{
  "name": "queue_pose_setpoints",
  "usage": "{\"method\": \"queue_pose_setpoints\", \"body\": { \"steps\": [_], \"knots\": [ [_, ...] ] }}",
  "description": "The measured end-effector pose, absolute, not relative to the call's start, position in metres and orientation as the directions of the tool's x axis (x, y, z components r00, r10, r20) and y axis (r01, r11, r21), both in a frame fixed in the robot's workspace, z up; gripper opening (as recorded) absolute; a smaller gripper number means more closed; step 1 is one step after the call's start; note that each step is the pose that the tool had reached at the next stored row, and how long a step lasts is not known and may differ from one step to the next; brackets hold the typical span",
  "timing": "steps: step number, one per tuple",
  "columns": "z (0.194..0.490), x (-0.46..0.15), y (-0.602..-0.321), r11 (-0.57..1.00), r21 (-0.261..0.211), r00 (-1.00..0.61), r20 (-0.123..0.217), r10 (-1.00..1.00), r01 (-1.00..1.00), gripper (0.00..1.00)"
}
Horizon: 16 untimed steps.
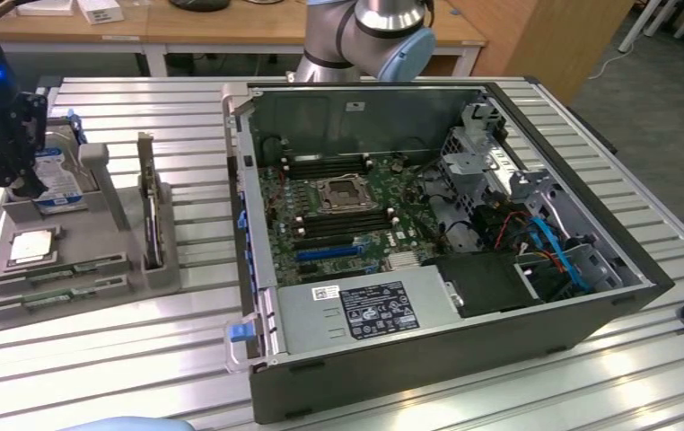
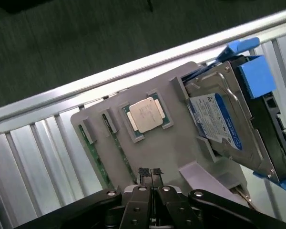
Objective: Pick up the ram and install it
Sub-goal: 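Pick up the ram and move it above insertion slot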
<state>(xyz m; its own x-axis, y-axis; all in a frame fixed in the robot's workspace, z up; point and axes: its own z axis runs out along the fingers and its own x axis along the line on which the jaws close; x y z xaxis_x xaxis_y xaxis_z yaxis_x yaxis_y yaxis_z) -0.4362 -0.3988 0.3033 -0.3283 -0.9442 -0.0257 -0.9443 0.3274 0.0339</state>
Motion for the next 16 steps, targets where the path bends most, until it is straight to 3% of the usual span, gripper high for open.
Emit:
{"method": "queue_pose_setpoints", "body": {
  "steps": [16],
  "knots": [
    [0.3008,-0.4362,-0.3988,0.043,0.034,-0.044,-0.025,-0.999,-0.998,0.1]
  ]
}}
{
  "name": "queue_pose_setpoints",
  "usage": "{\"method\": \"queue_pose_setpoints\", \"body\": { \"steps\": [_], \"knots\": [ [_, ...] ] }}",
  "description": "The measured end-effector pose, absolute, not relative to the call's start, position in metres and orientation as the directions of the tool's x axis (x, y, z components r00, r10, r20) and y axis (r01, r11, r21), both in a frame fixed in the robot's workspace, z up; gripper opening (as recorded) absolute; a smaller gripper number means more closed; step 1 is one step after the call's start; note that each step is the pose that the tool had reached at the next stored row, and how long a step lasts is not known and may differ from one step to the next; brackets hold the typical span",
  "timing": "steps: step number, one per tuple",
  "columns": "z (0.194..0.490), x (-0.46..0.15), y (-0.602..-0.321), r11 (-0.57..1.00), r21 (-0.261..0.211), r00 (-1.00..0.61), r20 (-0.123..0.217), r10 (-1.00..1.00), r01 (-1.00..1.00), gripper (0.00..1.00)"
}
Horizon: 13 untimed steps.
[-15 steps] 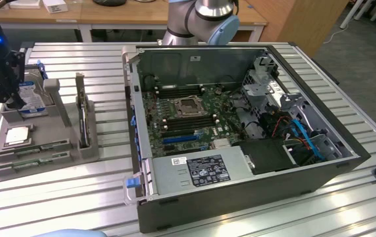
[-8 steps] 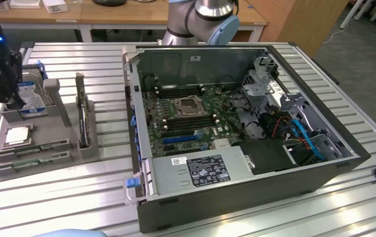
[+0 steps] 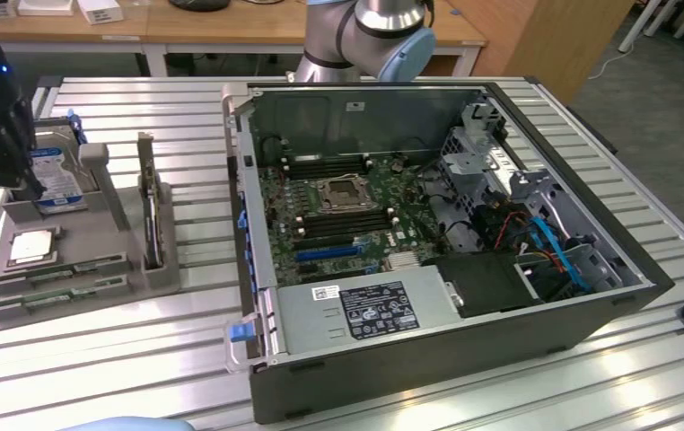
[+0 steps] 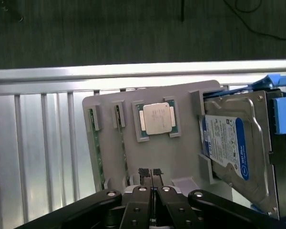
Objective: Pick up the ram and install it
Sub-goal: 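Pick up the ram and move it above insertion slot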
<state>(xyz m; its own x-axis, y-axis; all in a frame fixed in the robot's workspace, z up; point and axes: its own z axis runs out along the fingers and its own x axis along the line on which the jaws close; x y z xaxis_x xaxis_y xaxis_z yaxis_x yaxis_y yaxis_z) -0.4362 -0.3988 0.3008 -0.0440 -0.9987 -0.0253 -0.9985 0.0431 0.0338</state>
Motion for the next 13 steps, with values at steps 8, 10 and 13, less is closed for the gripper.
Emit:
{"method": "queue_pose_setpoints", "body": {
  "steps": [8,10,13],
  "knots": [
    [0.2992,-0.4363,-0.3988,-0.101,0.034,0.1,-0.025,-0.995,-0.994,0.1],
    [0.2991,-0.4363,-0.3989,-0.118,0.034,0.117,-0.025,-0.993,-0.992,0.1],
    [0.299,-0.4362,-0.3988,-0.118,0.034,0.117,-0.025,-0.993,-0.992,0.1]
  ]
}}
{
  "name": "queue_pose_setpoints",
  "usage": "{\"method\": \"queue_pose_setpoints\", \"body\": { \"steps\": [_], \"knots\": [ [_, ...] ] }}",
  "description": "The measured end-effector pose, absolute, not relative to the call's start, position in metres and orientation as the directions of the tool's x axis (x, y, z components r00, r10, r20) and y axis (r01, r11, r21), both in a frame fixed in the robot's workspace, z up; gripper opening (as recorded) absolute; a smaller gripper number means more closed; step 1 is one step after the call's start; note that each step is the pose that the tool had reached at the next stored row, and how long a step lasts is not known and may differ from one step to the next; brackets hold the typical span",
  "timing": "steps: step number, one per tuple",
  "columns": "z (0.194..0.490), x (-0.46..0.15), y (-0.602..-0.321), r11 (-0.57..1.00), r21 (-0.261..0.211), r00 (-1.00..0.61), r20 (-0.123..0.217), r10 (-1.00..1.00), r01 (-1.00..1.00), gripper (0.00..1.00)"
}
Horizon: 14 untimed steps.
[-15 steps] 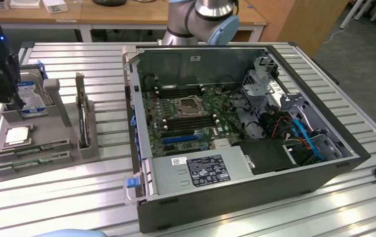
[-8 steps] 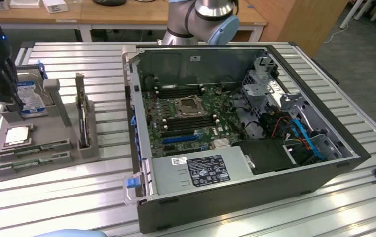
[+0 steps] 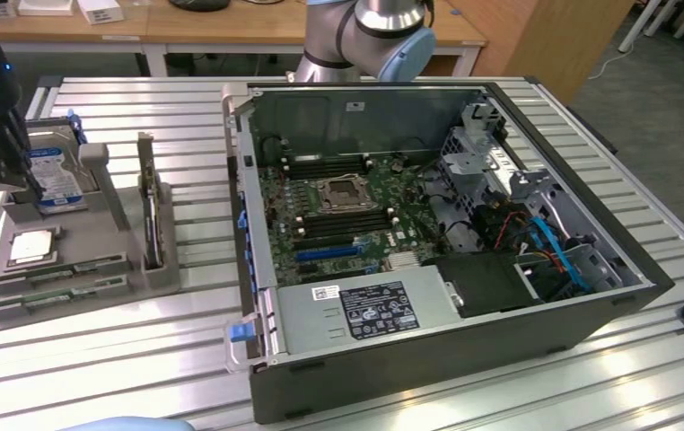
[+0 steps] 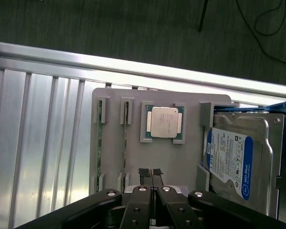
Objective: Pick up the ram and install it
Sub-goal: 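Pick up the ram and move it above insertion slot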
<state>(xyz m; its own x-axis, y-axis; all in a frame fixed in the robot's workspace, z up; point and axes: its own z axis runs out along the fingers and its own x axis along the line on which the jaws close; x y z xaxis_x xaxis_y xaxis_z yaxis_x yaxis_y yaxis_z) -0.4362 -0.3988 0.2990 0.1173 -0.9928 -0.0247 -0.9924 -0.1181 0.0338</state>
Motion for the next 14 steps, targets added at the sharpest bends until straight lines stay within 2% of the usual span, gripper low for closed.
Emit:
{"method": "queue_pose_setpoints", "body": {
  "steps": [10,11,12,13,14],
  "knots": [
    [0.299,-0.4362,-0.3988,-0.118,0.034,0.117,-0.025,-0.993,-0.992,0.1],
    [0.299,-0.4362,-0.3988,-0.118,0.034,0.117,-0.025,-0.993,-0.992,0.11],
    [0.299,-0.4362,-0.3988,-0.118,0.034,0.117,-0.025,-0.993,-0.992,0.17],
    [0.299,-0.4362,-0.3988,-0.118,0.034,0.117,-0.025,-0.993,-0.992,0.17],
    [0.299,-0.4362,-0.3988,-0.118,0.034,0.117,-0.025,-0.993,-0.992,0.23]
  ]
}}
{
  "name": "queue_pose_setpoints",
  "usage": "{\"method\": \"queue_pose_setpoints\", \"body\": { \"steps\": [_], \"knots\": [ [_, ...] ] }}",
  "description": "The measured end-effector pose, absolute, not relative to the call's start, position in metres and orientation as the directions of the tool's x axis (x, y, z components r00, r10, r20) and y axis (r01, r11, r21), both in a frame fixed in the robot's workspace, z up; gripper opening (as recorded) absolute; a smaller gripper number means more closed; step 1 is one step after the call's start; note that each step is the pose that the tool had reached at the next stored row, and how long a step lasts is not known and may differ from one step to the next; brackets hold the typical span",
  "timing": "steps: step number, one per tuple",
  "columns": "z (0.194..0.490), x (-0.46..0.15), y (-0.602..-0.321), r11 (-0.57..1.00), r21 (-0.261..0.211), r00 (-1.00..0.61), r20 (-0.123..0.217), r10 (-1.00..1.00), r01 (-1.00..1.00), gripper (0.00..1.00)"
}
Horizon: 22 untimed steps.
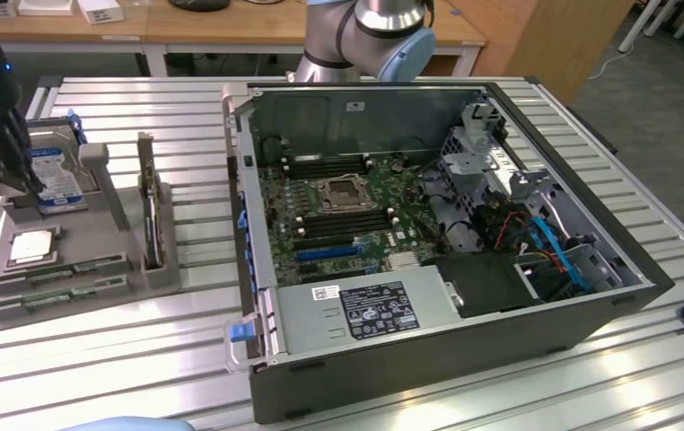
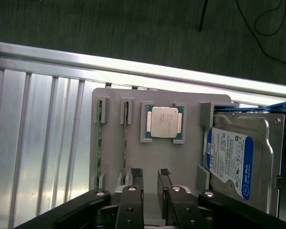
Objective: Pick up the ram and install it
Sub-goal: 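Pick up the ram and move it above insertion slot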
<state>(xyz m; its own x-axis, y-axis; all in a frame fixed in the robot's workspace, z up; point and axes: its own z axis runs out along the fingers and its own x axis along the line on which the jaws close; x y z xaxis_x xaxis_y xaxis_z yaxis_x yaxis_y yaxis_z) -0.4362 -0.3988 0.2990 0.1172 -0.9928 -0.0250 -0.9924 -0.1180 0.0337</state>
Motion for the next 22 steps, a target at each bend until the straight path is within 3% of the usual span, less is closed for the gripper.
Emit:
{"method": "queue_pose_setpoints", "body": {
  "steps": [1,2,22],
  "knots": [
    [0.299,-0.436,-0.399,-0.118,0.034,0.117,-0.025,-0.993,-0.992,0.23],
    [0.299,-0.436,-0.399,-0.118,0.034,0.117,-0.025,-0.993,-0.992,0.3],
    [0.286,-0.436,-0.422,-0.118,0.03,0.117,-0.026,-0.993,-0.993,0.3]
  ]
}}
